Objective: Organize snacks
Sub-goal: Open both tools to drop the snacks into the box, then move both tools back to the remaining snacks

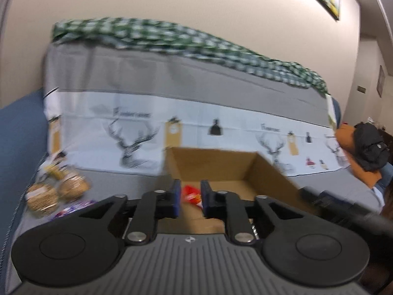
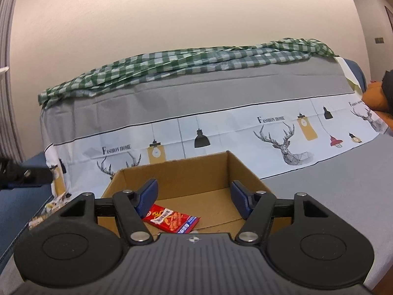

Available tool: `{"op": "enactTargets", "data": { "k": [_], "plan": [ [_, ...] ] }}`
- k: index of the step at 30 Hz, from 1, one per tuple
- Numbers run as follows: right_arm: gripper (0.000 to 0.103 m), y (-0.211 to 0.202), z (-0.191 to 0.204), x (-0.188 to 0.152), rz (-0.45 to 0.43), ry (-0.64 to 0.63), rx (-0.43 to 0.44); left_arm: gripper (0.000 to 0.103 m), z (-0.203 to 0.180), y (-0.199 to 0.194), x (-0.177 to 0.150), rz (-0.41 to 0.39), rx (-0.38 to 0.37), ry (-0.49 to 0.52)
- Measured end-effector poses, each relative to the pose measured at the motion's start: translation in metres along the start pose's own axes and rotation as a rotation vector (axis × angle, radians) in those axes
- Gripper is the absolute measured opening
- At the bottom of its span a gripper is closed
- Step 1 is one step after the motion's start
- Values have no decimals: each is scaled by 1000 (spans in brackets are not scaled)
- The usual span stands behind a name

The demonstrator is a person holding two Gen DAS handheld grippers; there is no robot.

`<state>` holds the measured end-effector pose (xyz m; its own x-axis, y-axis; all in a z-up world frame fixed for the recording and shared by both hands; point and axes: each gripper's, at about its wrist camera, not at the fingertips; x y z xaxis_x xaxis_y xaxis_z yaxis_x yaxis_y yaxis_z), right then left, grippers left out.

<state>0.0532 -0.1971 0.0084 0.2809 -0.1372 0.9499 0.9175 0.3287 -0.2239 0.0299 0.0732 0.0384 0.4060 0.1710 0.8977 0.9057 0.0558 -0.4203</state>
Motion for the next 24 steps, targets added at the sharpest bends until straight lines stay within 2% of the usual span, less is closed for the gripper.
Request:
{"op": "enactTargets", "data": {
  "k": [2, 3, 5, 7, 9, 12, 15, 20, 24],
  "plan": [
    [51, -1, 1, -2, 6, 0, 15, 12, 28, 10, -11, 36, 27, -28],
    [49, -1, 2, -3, 11, 5, 23, 11, 41, 15, -15, 47, 39, -35],
    [40, -2, 4, -4, 17, 7, 34, 11, 63, 28, -18, 54, 67, -36],
    [37, -2, 9, -7, 28, 7, 56, 11, 85, 39, -19, 34, 89, -51],
    [36, -3, 16, -11, 39, -10, 73, 11, 107, 47, -26, 29, 119, -87],
    [35, -2, 33, -16, 64, -76, 103, 11, 139, 56, -27, 64, 128, -280],
    [33, 2, 52, -18, 97, -131, 148, 11, 156, 65, -26, 80, 148, -353],
    [33, 23, 88, -7, 149, -50, 210, 11, 180, 72, -28, 114, 174, -478],
    [33, 57, 131, -1, 199, 43, 262, 11, 197, 73, -34, 135, 247, -555]
  ]
}}
Point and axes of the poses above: each gripper's, at about its wrist camera, not at the fingertips, and y roughly the way its jaws point, z to its left, x to its top, and after that the axes turned 8 degrees about x, right-handed
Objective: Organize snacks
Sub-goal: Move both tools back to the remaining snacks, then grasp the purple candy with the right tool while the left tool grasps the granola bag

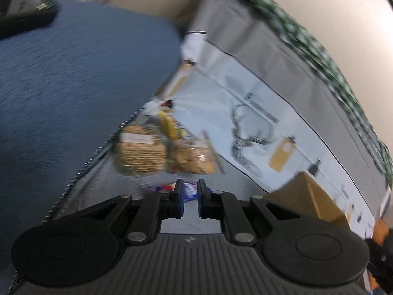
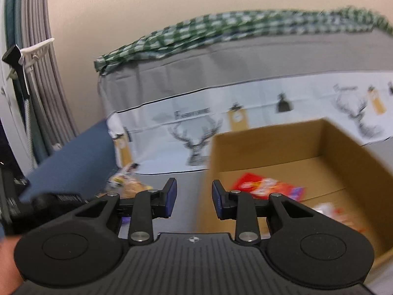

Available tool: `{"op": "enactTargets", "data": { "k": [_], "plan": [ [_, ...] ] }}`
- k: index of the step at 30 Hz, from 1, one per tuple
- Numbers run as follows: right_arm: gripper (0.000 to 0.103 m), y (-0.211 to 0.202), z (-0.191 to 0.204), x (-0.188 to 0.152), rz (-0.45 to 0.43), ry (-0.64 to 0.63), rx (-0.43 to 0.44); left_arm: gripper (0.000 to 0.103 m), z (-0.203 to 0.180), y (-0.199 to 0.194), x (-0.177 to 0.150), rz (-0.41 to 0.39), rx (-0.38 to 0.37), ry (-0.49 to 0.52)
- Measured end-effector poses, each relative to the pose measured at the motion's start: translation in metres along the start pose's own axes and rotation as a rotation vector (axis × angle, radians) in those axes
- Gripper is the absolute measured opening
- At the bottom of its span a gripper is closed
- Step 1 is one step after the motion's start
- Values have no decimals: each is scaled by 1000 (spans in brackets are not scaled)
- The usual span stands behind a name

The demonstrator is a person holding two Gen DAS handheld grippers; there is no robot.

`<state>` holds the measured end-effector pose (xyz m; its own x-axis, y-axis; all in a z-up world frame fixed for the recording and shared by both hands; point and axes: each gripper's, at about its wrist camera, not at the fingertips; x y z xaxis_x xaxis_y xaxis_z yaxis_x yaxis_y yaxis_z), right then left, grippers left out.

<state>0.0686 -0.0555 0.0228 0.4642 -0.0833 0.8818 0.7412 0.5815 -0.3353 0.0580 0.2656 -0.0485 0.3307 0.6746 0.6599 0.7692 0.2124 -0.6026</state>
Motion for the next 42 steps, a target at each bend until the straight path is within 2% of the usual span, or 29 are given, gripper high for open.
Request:
{"op": "enactTargets", "data": {
  "k": [4, 9, 12, 14, 15, 20, 24, 25, 26, 27, 29, 30, 31, 32, 39, 42],
  "plan": [
    [33, 60, 39, 5, 84, 28, 56, 11, 14, 5, 4, 16, 27, -62],
    [35, 144, 73, -5, 215, 26, 51, 11, 25, 6, 8, 14, 51, -103],
    [46, 192, 76, -19, 315, 76, 26, 11, 29, 6, 9, 15, 60, -117],
    [57, 219, 77, -30, 375, 100, 2, 11, 29, 6, 9, 16, 60, -117],
    [57, 231, 76, -36, 402, 107, -9, 11, 29, 6, 9, 15, 60, -119],
    [64, 265, 78, -55, 471, 147, -33, 11, 30, 5, 10, 11, 58, -131],
    [65, 277, 92, -61, 485, 76, -43, 11, 30, 6, 10, 13, 57, -133],
    [62, 277, 94, -61, 483, 63, -46, 11, 30, 6, 10, 13, 58, -132],
    [52, 278, 94, -60, 481, 64, -39, 11, 30, 6, 10, 13, 59, -132],
    [47, 276, 93, -59, 481, 66, -26, 11, 30, 6, 10, 13, 58, -133],
    [27, 274, 92, -58, 478, 56, -5, 11, 29, 6, 10, 14, 56, -134],
    [21, 271, 92, -58, 475, 44, 7, 11, 29, 6, 10, 14, 55, -135],
    [8, 269, 91, -56, 474, 39, 17, 11, 29, 6, 10, 15, 55, -135],
    [0, 267, 90, -55, 473, 37, 20, 11, 29, 6, 10, 16, 54, -136],
    [0, 246, 69, -50, 463, 51, 18, 12, 30, 5, 8, 17, 60, -144],
    [11, 246, 71, -49, 475, 46, 31, 12, 29, 5, 8, 18, 62, -145]
  ]
}}
Point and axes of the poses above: each gripper's, at about its wrist camera, not at the fingertips, and y roughly the way its jaws point, z to its left, x to its top, and after that the axes turned 8 degrees about x, right-handed
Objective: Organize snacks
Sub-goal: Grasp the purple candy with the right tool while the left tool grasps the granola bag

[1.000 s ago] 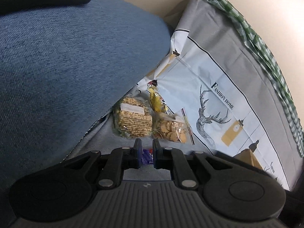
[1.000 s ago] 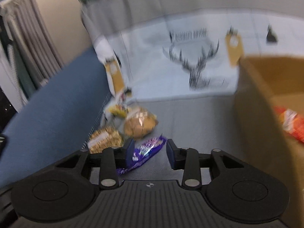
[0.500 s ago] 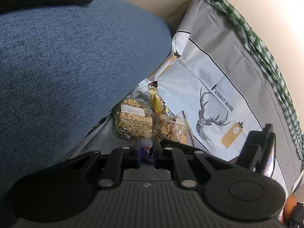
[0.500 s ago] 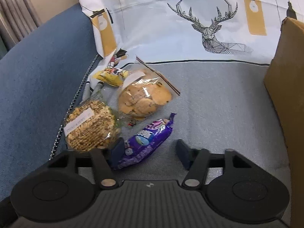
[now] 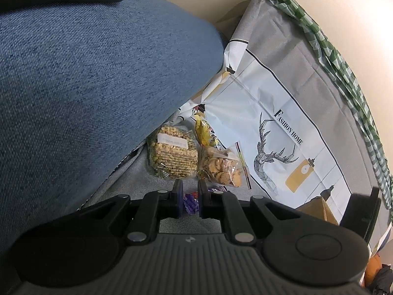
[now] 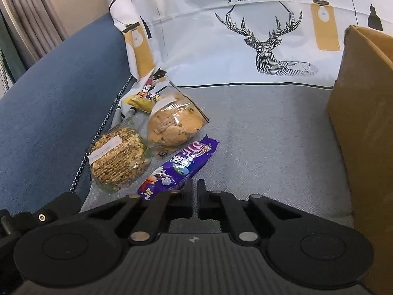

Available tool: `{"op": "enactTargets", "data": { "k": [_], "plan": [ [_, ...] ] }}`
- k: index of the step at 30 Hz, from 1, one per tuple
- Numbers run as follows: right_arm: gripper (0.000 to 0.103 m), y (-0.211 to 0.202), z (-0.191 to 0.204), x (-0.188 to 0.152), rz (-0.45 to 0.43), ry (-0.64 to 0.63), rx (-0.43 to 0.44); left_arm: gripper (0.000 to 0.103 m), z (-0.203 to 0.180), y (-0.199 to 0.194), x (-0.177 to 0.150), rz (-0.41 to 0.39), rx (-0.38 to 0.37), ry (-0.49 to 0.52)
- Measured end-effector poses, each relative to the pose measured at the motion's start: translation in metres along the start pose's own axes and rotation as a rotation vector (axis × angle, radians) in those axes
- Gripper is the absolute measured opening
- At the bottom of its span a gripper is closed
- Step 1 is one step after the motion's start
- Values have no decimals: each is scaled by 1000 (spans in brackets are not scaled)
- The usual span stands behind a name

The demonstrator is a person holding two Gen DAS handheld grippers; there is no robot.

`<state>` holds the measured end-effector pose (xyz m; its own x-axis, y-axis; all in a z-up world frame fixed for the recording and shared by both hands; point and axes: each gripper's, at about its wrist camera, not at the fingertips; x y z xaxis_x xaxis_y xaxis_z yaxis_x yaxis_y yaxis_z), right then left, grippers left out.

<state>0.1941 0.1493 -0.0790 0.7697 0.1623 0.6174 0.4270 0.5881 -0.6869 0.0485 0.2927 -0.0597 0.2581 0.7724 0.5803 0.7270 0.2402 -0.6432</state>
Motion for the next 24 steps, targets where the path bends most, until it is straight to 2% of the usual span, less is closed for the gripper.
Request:
{"op": "enactTargets", "data": {
  "k": [2, 4, 8, 12, 13, 14, 17, 24],
  "plan": [
    [51, 1, 2, 2, -13, 12, 13, 12, 0, 0, 0, -1, 0, 0],
    [65, 6, 6, 5, -21, 27, 16, 12, 0, 0, 0, -1, 1, 1],
    [70, 28, 17, 11, 28, 25, 25, 13, 1, 1, 0, -2, 5, 0],
    [70, 44, 22, 13, 49, 29, -14, 15, 2, 2, 1, -1, 5, 0],
    [64, 45, 23, 14, 52, 23, -24, 15, 2, 2, 1, 0, 2, -1],
    [47, 45, 24, 14, 48, 16, -33, 15, 2, 2, 1, 0, 1, -1],
    [16, 39, 17, 10, 47, -13, -60, 15, 2, 2, 0, 1, -1, -4],
    [14, -4, -17, -6, 28, 61, -88, 15, 1, 3, -1, 9, -3, 6]
  ]
}}
Point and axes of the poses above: each gripper's, at about its wrist camera, not at the fingertips, and y roughly the way its jaws point, z to its left, x to its top, and after that the axes turned 8 degrees about x, right-handed
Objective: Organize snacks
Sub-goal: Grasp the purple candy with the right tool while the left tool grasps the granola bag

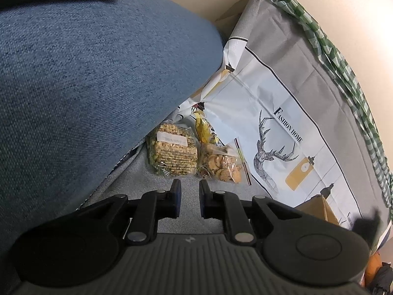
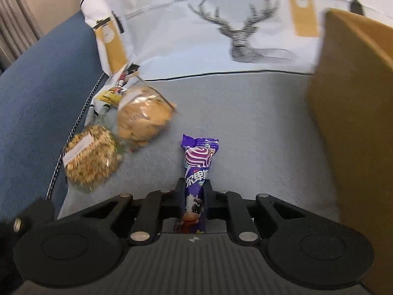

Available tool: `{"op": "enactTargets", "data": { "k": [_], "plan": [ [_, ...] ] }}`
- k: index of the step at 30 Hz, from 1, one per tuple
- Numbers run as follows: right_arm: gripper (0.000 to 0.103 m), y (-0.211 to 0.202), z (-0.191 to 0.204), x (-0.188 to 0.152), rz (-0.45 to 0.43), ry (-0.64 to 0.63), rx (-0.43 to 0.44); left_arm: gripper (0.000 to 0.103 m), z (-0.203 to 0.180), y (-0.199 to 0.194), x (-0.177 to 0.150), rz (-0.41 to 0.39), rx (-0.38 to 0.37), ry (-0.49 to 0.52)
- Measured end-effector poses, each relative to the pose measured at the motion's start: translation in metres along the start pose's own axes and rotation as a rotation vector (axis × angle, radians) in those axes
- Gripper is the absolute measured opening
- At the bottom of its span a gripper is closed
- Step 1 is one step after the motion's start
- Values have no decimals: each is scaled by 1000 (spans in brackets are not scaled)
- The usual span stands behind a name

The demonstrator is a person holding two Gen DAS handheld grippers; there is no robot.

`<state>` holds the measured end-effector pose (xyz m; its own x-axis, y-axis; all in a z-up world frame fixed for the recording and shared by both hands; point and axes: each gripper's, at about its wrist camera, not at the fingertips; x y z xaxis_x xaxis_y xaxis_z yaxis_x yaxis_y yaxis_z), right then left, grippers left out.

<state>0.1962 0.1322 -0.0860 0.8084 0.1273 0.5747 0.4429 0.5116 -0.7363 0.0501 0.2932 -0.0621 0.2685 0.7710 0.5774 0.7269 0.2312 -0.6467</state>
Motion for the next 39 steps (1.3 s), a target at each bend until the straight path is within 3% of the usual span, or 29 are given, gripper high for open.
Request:
{"op": "enactTargets", "data": {
  "k": [8, 14, 16, 18, 22, 24, 31, 39],
  "plan": [
    [14, -68, -22, -62, 20, -96, 10, 15, -2, 0, -2, 3, 8, 23],
    [14, -104, -29, -98, 55, -212, 74, 16, -5, 0, -5, 0, 21, 49],
    [14, -113, -27, -105, 67, -249, 103, 22, -7, 2, -6, 2, 28, 60],
    [14, -122, -24, -110, 60, -295, 119, 36, -11, 7, -7, 17, 41, 81],
    [14, -126, -21, -121, 30, -360, 117, 55, -20, 25, -7, -1, 105, 98],
    [14, -121, -25, -125, 20, -360, 102, 80, -27, 35, -7, -18, 156, 104],
    [16, -104, -45, -129, 33, -258, 63, 85, -50, 77, -7, -74, 348, 107],
    [19, -102, -41, -131, 23, -293, 76, 89, -64, 115, 3, -104, 432, 110]
  ]
}}
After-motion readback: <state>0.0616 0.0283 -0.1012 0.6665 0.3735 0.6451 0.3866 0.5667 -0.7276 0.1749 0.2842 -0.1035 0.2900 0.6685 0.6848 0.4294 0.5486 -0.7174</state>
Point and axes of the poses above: each gripper's, at about its wrist camera, not at the fingertips, and y roughly the way its jaws point, z to its left, x to its top, and after that the axes turned 8 degrees about x, right-handed
